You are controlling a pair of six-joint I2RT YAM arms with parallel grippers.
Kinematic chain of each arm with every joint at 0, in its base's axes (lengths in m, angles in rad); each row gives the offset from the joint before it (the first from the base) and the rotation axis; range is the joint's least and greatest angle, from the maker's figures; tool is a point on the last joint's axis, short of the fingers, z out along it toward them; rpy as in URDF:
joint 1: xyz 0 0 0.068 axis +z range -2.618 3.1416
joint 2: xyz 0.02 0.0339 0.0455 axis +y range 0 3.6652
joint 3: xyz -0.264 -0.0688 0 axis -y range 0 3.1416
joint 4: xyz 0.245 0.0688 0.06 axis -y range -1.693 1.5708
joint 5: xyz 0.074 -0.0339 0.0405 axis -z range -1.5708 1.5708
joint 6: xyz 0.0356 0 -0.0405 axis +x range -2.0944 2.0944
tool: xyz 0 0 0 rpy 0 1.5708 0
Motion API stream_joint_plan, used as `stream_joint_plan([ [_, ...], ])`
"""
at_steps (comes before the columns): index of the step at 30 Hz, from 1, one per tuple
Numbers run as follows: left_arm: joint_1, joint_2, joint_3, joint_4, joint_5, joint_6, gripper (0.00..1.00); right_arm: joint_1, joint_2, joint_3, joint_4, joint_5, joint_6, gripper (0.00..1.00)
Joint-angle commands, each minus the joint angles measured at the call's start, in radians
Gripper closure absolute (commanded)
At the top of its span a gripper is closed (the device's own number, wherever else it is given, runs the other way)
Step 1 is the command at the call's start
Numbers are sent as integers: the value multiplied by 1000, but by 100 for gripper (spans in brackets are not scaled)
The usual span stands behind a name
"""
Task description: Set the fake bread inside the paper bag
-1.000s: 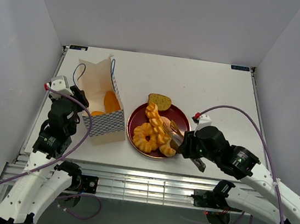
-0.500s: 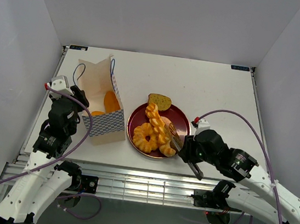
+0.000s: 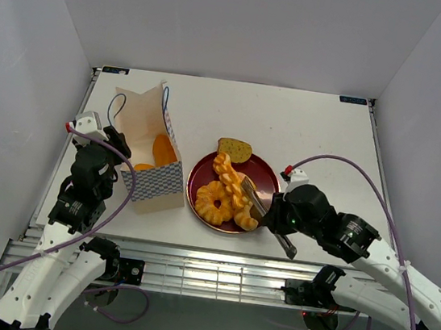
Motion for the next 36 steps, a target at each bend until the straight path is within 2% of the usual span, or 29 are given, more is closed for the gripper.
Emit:
stream_joint_plan([
  [1, -2, -5, 8, -11, 10, 10, 39, 5, 2, 78, 32, 30, -16, 92],
  [10, -2, -5, 9, -12, 10, 8, 39, 3, 25, 196, 31, 39, -59, 92],
  [27, -2, 5, 9, -12, 15, 8, 38, 3, 108, 534, -3, 76, -181, 92],
  [36, -2, 5, 8, -14, 10, 8, 38, 3, 178, 726, 53, -10, -253, 92],
])
